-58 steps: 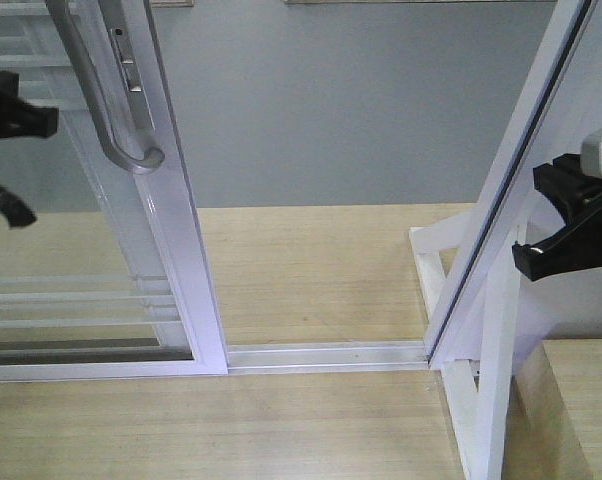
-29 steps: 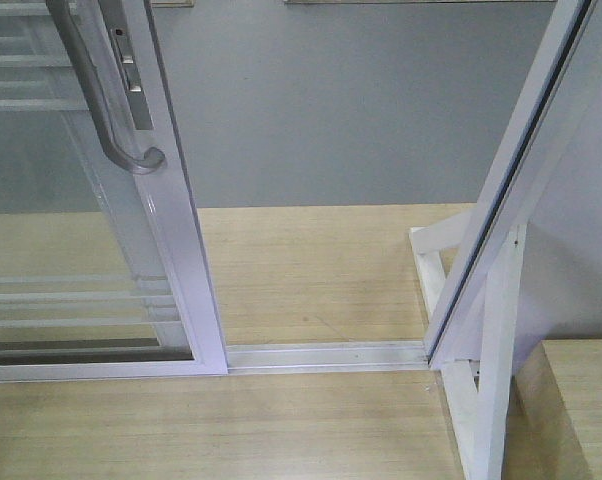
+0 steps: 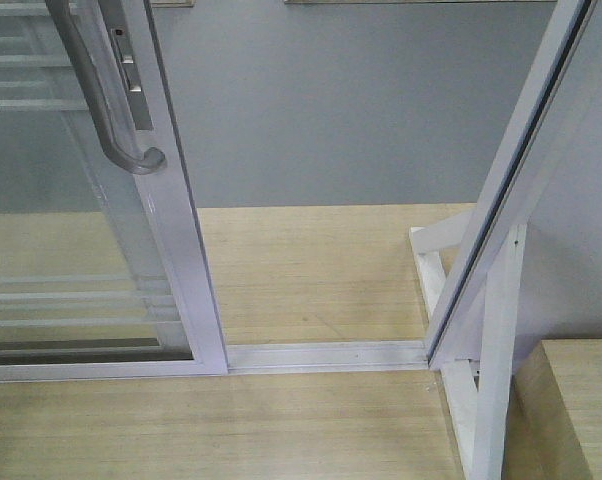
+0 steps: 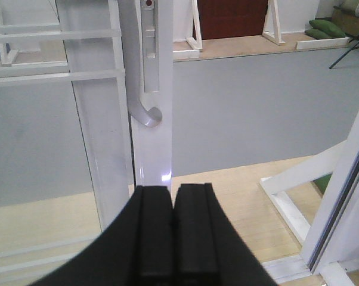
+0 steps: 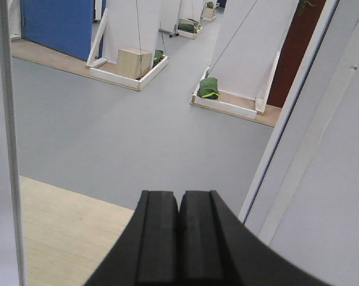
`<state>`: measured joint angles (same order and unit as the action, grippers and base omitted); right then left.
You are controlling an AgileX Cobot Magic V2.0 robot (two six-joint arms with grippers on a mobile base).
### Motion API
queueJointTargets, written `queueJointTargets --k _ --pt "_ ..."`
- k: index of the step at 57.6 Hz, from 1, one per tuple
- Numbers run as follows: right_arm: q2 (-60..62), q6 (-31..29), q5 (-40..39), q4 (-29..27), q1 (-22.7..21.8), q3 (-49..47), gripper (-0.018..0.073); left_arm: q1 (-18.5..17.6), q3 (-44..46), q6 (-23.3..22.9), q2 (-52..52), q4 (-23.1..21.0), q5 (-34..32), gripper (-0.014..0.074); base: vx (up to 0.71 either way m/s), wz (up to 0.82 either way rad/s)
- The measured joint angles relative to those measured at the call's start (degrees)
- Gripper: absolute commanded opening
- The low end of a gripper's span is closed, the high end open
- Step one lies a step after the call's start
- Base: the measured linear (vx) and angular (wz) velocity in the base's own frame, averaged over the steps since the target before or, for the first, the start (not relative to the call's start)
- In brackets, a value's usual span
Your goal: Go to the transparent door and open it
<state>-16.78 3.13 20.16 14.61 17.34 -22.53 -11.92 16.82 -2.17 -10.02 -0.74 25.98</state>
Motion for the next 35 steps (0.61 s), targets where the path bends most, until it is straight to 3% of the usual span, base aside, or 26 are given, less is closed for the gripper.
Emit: queueJointTargets --k 35 --pt "0.0 0.0 0.0 0.0 0.0 0.0 -0.0008 0.0 0.0 0.5 0.0 -0.2 0.3 0.0 0.0 0.0"
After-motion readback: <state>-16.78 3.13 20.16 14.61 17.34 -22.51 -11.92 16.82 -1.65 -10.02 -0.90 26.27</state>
